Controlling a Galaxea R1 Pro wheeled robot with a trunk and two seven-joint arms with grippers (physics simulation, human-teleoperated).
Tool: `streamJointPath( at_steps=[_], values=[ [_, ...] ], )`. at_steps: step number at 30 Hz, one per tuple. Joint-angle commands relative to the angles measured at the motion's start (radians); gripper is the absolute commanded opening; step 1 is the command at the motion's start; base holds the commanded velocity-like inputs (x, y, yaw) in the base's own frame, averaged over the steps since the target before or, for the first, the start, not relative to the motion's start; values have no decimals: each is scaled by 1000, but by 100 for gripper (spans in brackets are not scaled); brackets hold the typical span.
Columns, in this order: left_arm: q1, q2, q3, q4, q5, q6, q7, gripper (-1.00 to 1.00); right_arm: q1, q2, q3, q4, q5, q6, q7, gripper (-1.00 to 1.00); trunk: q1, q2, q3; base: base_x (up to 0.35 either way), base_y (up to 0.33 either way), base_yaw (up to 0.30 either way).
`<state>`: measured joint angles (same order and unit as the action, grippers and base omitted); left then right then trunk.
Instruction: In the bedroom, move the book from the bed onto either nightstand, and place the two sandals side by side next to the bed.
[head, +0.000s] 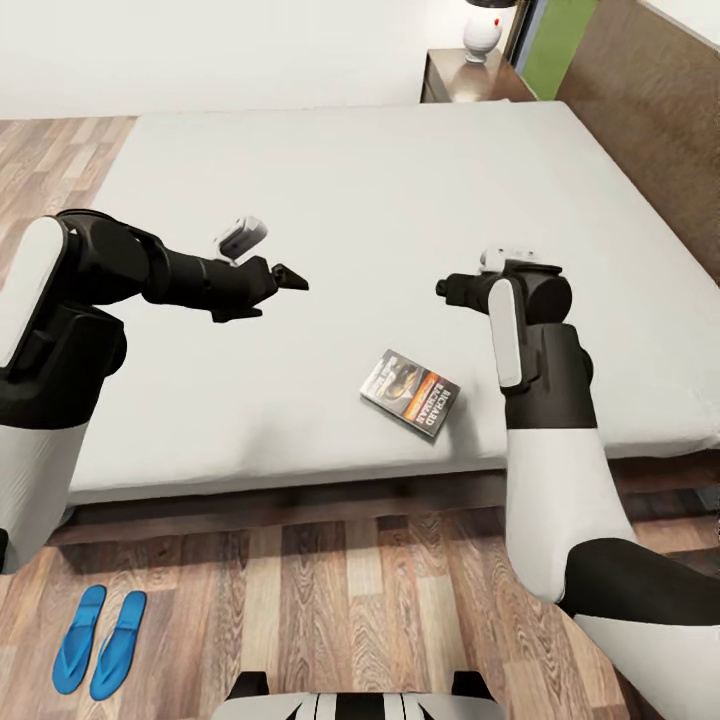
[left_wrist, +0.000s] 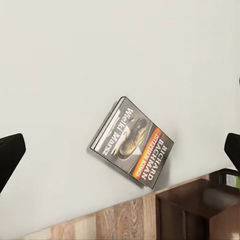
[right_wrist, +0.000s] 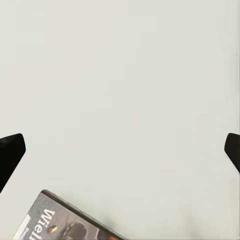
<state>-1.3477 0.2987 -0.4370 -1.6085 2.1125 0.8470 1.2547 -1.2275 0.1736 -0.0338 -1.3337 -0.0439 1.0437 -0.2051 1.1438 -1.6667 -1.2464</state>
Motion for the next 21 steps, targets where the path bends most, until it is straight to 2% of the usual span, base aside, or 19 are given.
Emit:
streamJointPath(
  at_steps=[1, 3, 4, 8, 10, 11, 14, 21],
  values=[
    [3, 4, -1, -1, 7, 5, 9, 100, 4, 1, 8, -8, -4, 3, -5, 100, 0, 0, 1, 0, 0, -104],
    [8, 7, 0, -1, 7, 5, 8, 100, 7, 1, 14, -13, -5, 3, -5, 100, 0, 0, 4, 0, 0, -103],
    [18, 27, 2, -1, 7, 4, 1, 100, 17, 1, 33, -21, -6, 3, -5, 100, 0, 0, 6, 0, 0, -94],
    [21, 46, 5, -1, 8, 4, -4, 100, 27, 1, 46, -36, -7, 3, -5, 100, 0, 0, 12, 0, 0, -89],
    [52, 53, 0, -2, 8, 7, -6, 100, 54, 1, 53, -59, -8, 3, -5, 100, 0, 0, 15, 0, 0, -84],
    [129, 65, -9, -2, 8, 10, -7, 100, 111, 1, 93, -96, -7, 3, -5, 100, 0, 0, 17, 0, 0, -85],
    [143, 64, -9, -2, 8, 10, -9, 100, 122, 1, 119, -102, -7, 3, -6, 100, 0, 0, 21, 0, 0, -86],
    [157, 62, -6, -2, 8, 10, -11, 100, 134, 1, 140, -107, -8, 3, -8, 100, 0, 0, 32, 0, 0, -82]
  ],
)
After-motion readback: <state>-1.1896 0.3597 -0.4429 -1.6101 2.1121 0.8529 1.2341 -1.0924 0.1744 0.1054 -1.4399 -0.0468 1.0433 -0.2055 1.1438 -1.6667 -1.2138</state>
